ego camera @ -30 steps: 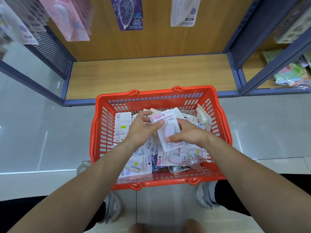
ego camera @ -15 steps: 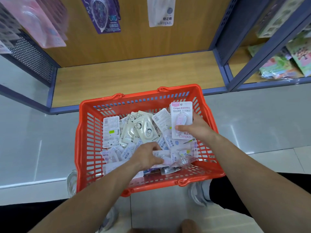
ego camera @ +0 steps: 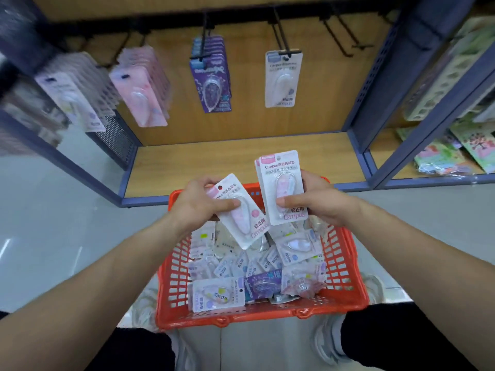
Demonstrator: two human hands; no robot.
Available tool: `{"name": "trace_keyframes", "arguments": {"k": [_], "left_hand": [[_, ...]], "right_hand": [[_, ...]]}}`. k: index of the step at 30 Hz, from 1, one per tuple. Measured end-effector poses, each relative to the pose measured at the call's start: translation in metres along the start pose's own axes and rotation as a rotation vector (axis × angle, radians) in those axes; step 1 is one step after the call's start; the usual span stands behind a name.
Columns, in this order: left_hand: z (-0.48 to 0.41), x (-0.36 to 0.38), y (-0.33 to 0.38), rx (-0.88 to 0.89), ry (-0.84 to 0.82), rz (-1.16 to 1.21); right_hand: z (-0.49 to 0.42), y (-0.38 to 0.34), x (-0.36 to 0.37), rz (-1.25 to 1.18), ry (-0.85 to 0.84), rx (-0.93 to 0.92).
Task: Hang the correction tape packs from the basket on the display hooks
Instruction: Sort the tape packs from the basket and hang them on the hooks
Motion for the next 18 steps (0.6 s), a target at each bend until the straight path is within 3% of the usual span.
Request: {"name": "trace_keyframes", "arguments": {"k": [8, 12, 18], "left_hand": [[0.063, -0.019, 0.061, 0.137, -0.021, 0.185], [0.064, -0.002, 0.062, 0.124, -0.01, 0.353], [0.055, 0.005, 0.066, 0.167, 0.061, 0.409]], "right_hand": [[0.076, -0.084, 0.045, -0.056, -0.183, -0.064], [0.077, -0.077, 0.055, -0.204, -0.165, -0.114], [0.05, -0.076, 0.059, -0.278, -0.123, -0.173]]}}
Point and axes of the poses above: each hand's wrist, its own z-axis away from the middle knuckle, its own x-axis out of the palm, y = z × x, the point moved 6 cm from there along -z, towards the middle knuckle, and after that the axes turned 8 degrees about -y, right-handed, at the moved point
